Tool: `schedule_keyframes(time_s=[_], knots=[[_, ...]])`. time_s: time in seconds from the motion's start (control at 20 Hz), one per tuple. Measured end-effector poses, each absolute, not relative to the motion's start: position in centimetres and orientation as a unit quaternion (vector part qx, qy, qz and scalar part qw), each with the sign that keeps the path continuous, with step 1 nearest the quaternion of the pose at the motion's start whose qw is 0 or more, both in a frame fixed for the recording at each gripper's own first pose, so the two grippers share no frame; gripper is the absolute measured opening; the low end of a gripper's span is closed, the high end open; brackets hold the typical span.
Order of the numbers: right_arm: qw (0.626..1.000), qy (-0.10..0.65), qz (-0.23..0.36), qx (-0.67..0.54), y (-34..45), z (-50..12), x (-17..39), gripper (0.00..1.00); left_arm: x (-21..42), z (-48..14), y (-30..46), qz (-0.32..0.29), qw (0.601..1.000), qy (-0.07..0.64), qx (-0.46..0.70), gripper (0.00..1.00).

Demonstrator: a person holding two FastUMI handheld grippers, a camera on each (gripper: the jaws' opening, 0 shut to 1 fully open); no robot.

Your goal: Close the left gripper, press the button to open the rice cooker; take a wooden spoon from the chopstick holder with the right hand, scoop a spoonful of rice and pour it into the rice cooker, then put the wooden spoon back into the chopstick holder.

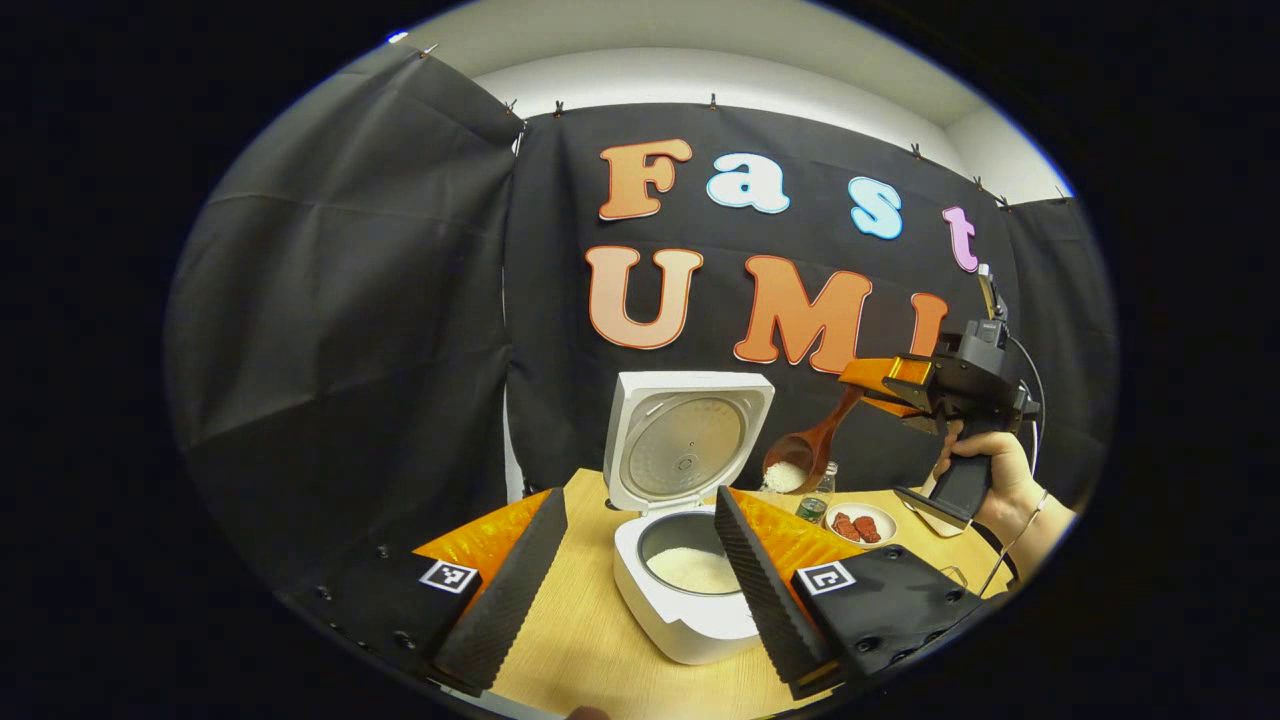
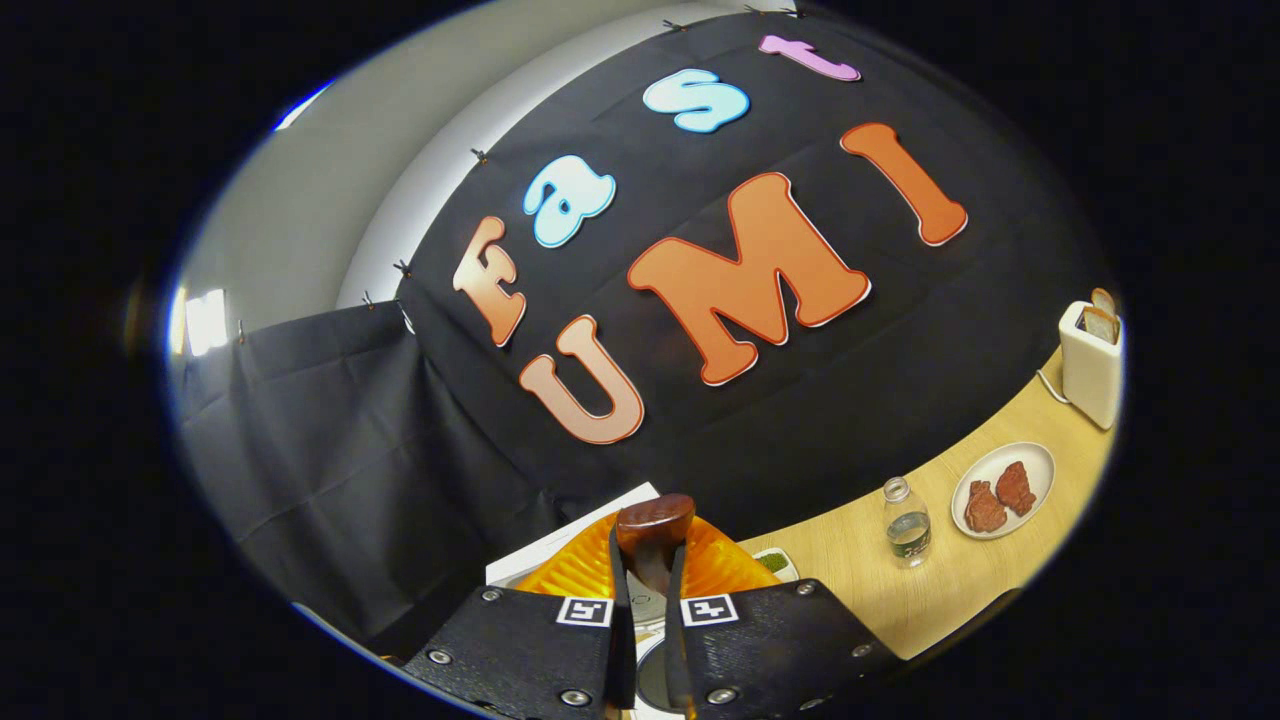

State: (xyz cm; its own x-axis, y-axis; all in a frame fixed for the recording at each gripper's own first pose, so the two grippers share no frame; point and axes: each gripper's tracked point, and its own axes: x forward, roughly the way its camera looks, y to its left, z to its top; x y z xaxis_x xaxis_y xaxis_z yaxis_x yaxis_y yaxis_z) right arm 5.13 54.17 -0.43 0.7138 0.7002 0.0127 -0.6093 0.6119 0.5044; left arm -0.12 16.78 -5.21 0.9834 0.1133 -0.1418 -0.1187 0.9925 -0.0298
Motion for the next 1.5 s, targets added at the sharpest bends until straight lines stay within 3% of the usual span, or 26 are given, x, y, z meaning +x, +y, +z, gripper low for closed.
schedule_keyframes(time_s=[0.5,1.5], knots=[[0.907,0.046,0.386,0.165,55.9,-0.2,3.7,0.11,0.3,-6.0,18.0,0.062,0.995,0.077,-0.03,1.0],[0.894,0.015,0.446,0.048,58.5,-1.8,0.9,0.11,0.6,-6.7,19.1,0.068,0.994,0.084,-0.03,1.0]])
